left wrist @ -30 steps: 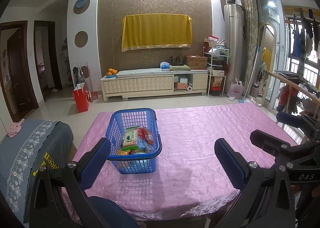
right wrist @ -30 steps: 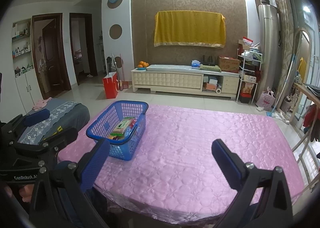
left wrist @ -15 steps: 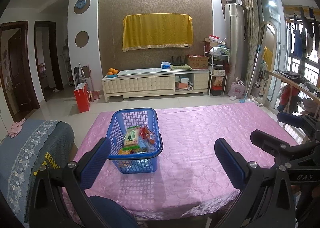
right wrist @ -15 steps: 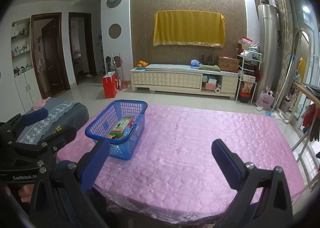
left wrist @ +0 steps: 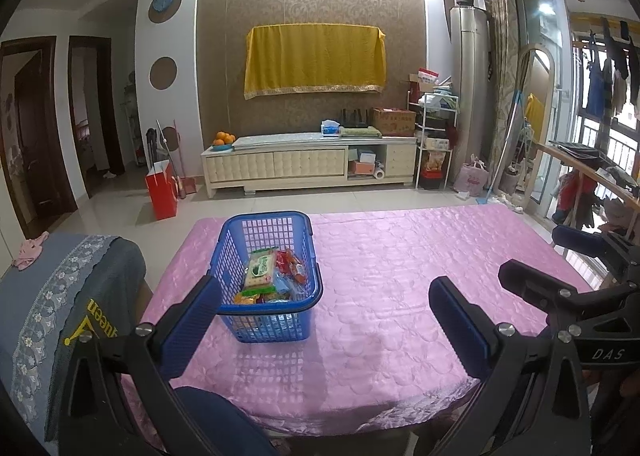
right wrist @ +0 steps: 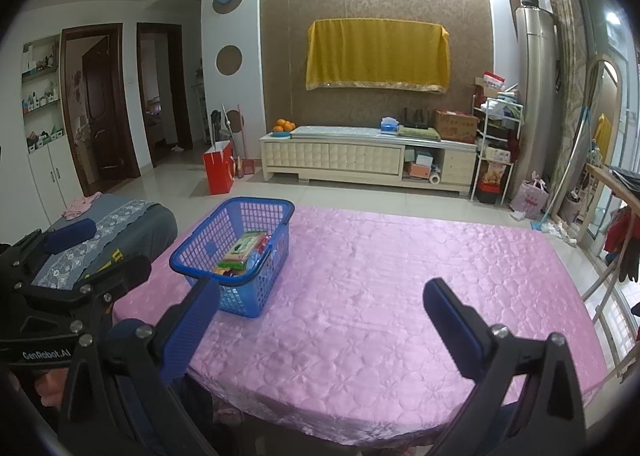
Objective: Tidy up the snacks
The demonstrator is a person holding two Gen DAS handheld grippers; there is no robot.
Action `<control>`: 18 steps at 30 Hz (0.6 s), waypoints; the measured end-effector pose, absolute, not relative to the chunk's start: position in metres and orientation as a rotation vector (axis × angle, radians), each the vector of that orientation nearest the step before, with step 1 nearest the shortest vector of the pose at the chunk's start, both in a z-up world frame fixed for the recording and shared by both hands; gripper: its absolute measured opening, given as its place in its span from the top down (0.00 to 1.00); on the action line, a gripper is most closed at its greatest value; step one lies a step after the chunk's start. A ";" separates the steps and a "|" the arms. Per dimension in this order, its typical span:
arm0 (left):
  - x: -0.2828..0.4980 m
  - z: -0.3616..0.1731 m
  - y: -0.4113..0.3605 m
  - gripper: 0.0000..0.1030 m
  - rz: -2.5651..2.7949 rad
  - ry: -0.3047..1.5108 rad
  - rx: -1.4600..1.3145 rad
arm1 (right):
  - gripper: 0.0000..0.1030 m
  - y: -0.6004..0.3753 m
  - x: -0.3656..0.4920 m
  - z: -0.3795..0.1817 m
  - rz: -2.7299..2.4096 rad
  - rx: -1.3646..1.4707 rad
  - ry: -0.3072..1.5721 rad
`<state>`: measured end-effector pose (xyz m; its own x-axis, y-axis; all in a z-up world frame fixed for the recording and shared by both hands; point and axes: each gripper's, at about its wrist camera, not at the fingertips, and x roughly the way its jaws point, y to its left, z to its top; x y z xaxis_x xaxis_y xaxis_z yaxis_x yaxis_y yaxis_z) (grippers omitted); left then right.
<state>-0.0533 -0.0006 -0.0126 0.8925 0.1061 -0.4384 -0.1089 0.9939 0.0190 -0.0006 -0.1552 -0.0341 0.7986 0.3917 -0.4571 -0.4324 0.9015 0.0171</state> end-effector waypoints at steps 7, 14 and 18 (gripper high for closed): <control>-0.054 -0.012 -0.003 0.00 0.115 0.453 0.001 | 0.00 -0.155 -0.001 -0.035 0.445 -0.090 0.470; -0.054 -0.011 -0.005 0.00 0.120 0.455 0.007 | 0.00 -0.157 -0.002 -0.035 0.455 -0.087 0.471; -0.054 -0.011 -0.005 0.00 0.118 0.456 0.005 | 0.00 -0.157 -0.002 -0.034 0.455 -0.087 0.470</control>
